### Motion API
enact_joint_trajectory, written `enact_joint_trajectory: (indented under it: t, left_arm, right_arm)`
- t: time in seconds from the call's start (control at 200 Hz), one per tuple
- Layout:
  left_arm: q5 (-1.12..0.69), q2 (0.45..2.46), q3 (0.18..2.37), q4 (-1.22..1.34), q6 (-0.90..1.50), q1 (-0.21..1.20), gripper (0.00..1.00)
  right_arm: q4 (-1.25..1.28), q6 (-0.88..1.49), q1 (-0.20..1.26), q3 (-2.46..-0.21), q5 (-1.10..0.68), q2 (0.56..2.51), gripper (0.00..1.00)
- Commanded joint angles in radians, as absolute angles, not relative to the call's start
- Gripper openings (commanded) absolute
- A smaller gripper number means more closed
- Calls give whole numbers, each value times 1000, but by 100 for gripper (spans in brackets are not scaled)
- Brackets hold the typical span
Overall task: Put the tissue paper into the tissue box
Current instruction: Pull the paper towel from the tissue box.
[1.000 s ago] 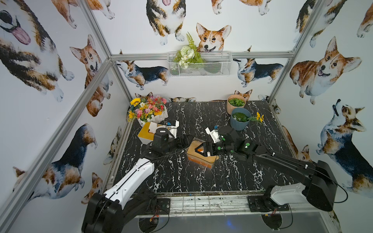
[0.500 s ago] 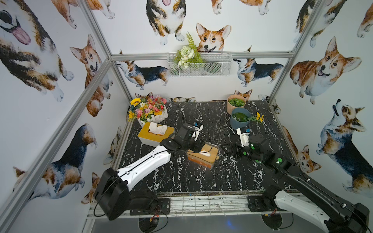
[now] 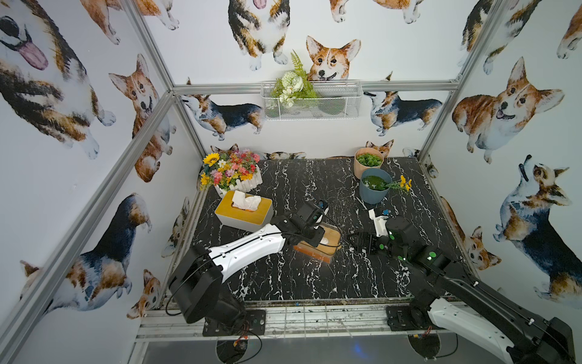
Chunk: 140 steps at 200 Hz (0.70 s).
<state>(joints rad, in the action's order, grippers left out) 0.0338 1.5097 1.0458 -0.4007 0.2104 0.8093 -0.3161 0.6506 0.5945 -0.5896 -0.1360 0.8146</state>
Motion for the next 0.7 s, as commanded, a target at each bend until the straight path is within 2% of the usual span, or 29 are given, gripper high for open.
enact_joint_trajectory:
  t: [0.0, 0.395, 0.696]
  left_arm:
    - [32, 1522, 1044, -404, 225, 811, 34]
    - [14, 1569, 1020, -363, 264, 818, 31]
    - [32, 1599, 1009, -345, 272, 818, 23]
  right_arm:
    - [-265, 664, 594, -584, -151, 819, 97]
    - [-250, 676, 594, -590, -163, 827, 97]
    - [-241, 679, 594, -588, -169, 833, 97]
